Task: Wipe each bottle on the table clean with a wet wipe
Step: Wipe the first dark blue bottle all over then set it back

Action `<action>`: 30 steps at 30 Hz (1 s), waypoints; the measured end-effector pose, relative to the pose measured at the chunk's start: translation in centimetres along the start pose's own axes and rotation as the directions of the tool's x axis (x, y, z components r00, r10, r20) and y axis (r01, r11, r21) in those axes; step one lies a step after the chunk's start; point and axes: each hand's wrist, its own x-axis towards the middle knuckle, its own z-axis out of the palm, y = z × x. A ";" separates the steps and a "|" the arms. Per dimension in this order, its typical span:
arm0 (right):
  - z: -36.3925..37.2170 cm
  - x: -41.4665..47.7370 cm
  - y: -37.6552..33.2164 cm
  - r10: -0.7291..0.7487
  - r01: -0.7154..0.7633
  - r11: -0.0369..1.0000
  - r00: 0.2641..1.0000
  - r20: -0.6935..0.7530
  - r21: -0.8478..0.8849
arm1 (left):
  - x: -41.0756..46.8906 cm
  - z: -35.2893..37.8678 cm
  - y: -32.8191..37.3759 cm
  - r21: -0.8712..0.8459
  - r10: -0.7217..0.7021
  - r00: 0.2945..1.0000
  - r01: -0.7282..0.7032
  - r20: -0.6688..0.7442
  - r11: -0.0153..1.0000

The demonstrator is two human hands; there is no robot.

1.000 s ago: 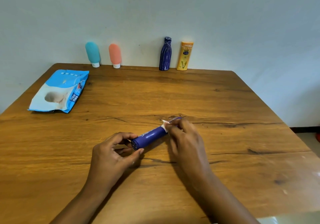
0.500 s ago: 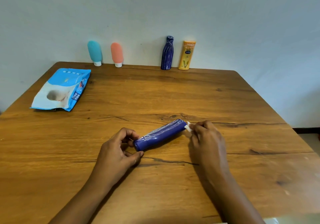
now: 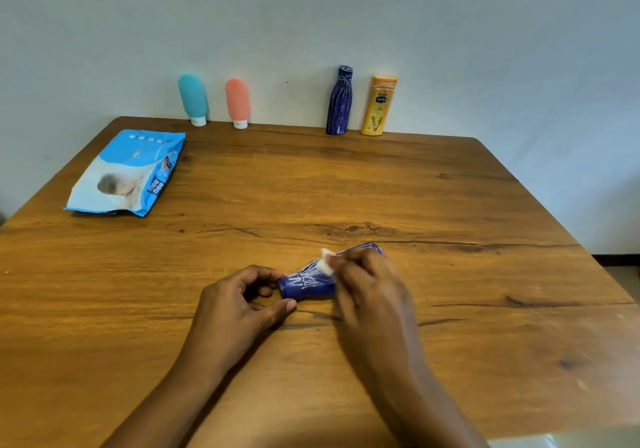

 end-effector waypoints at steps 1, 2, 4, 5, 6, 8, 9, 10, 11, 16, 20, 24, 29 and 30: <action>0.4 -0.1 -1.0 -0.041 0.041 0.999 0.998 0.048 0.002 | -0.1 0.0 0.2 0.007 0.002 1.000 -0.002 0.003 1.000; 0.9 -0.2 -1.8 -0.081 0.083 0.997 0.992 0.098 -0.007 | -0.2 0.0 0.3 0.011 0.007 1.000 -0.007 0.003 1.000; 1.6 -0.3 -2.8 -0.146 0.159 0.986 0.972 0.183 -0.057 | -0.3 -0.1 0.4 0.010 0.026 1.000 -0.026 -0.009 1.000; 1.6 -0.1 -2.9 -0.161 0.183 0.979 0.965 0.209 -0.091 | -0.4 -0.1 0.4 0.014 0.032 0.999 -0.032 -0.014 0.999; 1.6 0.1 -2.6 -0.147 0.177 0.976 0.965 0.215 -0.125 | -0.5 -0.1 0.4 0.019 0.035 0.999 -0.034 -0.018 0.999; 1.3 0.4 -1.7 -0.048 0.075 0.986 0.982 0.181 -0.149 | -0.4 0.0 0.3 0.018 0.030 0.999 -0.029 -0.028 0.999; 1.1 0.5 -1.5 -0.003 0.028 0.989 0.985 0.170 -0.146 | -0.4 0.1 0.3 0.013 0.026 0.999 -0.026 -0.032 1.000; 1.0 0.2 -1.7 0.014 0.013 0.989 0.984 0.180 -0.150 | -0.4 0.1 0.3 0.008 0.026 0.999 -0.026 -0.033 1.000; 1.0 -0.1 -2.2 -0.005 0.037 0.988 0.978 0.207 -0.152 | -0.5 0.1 0.3 -0.002 0.031 0.999 -0.031 -0.032 1.000; 1.1 -0.4 -1.9 -0.006 0.023 0.996 0.983 0.183 -0.088 | -0.4 0.2 0.4 -0.043 0.076 0.996 -0.078 -0.056 0.996; 1.3 0.5 -2.9 -0.005 0.030 0.991 0.982 0.189 -0.130 | -0.6 0.2 0.7 -0.012 0.125 0.990 -0.126 -0.062 0.992; 1.2 1.4 -3.1 -0.044 0.058 0.997 0.972 0.232 -0.056 | -0.7 0.2 0.7 0.050 0.213 0.974 -0.209 -0.076 0.977; 0.4 2.5 -3.0 -0.047 0.068 0.994 0.968 0.245 -0.081 | -0.7 0.3 0.4 0.117 0.303 0.950 -0.294 -0.075 0.949; 0.3 2.4 -3.5 -0.076 0.095 0.994 0.961 0.264 -0.059 | -0.7 0.2 0.4 0.135 0.341 0.938 -0.330 -0.070 0.934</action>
